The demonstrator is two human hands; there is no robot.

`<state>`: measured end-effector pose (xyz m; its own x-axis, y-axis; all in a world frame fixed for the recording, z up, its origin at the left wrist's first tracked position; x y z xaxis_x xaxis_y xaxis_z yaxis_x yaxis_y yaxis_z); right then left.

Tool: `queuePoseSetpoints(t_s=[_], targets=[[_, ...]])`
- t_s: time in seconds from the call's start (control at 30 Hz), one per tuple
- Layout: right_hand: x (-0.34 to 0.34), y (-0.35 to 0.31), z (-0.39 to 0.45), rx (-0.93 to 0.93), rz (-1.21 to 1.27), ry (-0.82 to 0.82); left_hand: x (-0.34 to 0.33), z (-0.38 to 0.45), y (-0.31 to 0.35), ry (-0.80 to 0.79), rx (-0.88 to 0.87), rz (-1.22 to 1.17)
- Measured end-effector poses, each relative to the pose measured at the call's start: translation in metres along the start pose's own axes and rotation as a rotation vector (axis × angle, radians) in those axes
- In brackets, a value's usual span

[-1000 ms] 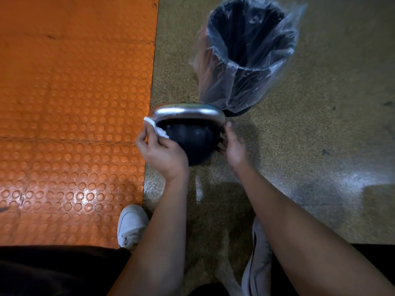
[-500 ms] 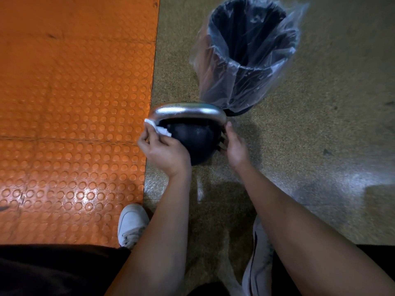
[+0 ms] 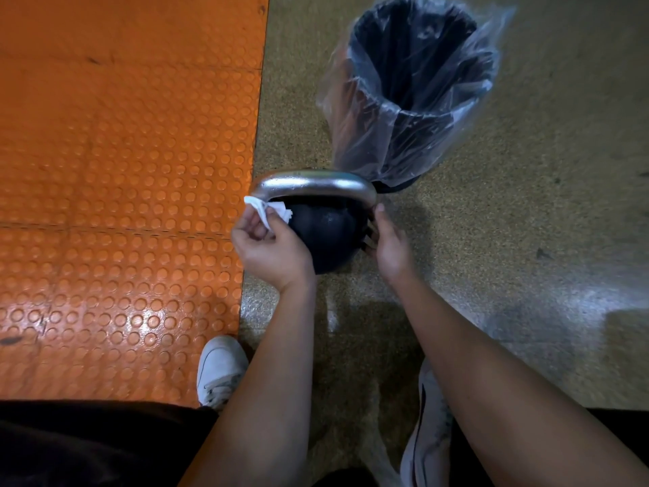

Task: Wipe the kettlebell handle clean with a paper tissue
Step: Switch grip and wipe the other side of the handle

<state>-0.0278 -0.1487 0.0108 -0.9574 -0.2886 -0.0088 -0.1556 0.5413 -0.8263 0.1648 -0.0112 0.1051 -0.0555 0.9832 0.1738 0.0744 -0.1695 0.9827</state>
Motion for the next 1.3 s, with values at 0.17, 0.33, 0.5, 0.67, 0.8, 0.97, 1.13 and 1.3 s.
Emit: queuePoseSetpoints(t_s=[0.17,0.33,0.5,0.67,0.8,0.97,1.13,1.3], targets=[[0.001,0.009,0.007,-0.038,0.026,0.006,-0.001,-0.005,0.002,-0.034,-0.094,0.086],[0.0,0.001,0.001,-0.01,0.002,0.008,0.005,0.004,0.003,0.021,-0.117,0.109],[0.0,0.002,0.0,-0.009,-0.02,-0.002,0.005,0.002,0.004,-0.03,-0.191,0.181],[0.0,-0.001,-0.001,-0.007,0.012,-0.009,0.006,0.004,0.011,-0.011,-0.167,0.127],[-0.001,0.0,-0.002,0.005,0.018,-0.01,0.0,0.001,0.007,-0.1,-0.186,0.158],[-0.001,-0.003,-0.005,-0.016,0.033,0.0,-0.003,-0.002,0.011,-0.099,-0.192,0.149],[0.001,-0.005,-0.006,0.014,-0.024,0.02,0.012,0.01,-0.003,-0.002,-0.038,0.163],[0.0,-0.005,-0.01,-0.004,0.0,0.03,0.004,0.003,0.013,-0.064,-0.197,0.12]])
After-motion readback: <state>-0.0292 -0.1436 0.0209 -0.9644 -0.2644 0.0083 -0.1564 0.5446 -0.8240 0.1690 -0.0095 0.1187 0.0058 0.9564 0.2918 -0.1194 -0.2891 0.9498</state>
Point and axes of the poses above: each hand's wrist, its own z-axis towards the middle knuckle, its own x-axis out of the back of the hand, y = z × x, the point moved 8 cm from there along z, towards the middle knuckle, and after that the axes turned 4 degrees about z, right-handed, at the moved point
